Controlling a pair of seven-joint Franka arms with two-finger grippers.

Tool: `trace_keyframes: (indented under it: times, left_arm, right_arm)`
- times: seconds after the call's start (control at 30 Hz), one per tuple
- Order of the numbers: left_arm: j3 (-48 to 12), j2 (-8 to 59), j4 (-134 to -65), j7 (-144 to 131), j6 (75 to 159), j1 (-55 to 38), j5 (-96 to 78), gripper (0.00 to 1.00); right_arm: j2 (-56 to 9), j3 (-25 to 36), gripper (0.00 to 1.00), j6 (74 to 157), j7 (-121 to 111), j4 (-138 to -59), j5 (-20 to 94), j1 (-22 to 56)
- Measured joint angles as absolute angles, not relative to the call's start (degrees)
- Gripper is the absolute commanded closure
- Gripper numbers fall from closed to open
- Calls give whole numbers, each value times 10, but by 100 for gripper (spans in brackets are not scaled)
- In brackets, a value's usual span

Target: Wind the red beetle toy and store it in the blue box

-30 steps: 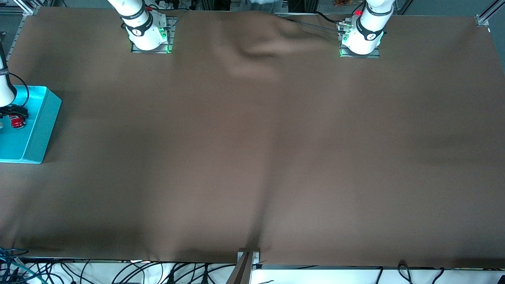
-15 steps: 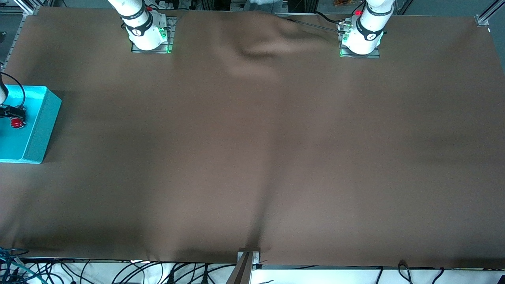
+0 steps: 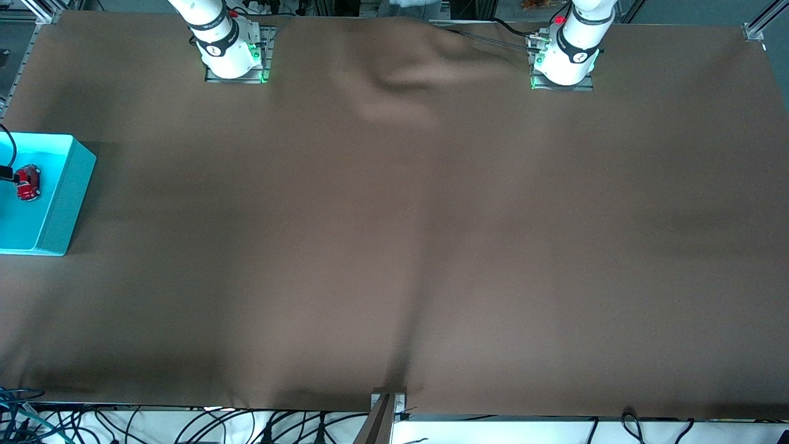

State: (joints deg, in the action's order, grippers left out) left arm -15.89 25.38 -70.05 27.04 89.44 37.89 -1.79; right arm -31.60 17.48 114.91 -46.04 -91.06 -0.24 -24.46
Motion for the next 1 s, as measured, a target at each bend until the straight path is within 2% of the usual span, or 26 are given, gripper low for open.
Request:
trace_keyframes:
  times: [0.2, 0.6, 1.0]
  left_arm:
    - [-159, 254, -700, 270, 894, 379, -18, 0]
    - [-159, 254, -700, 270, 894, 379, -18, 0]
    - [-159, 254, -702, 271, 894, 379, -18, 0]
  right_arm:
    - [-312, 174, 0, 1104, -460, -894, -2, -242]
    - [-271, 176, 0, 961, -461, -835, -3, -240]
    - [-216, 176, 0, 898, -461, -822, -5, -221]
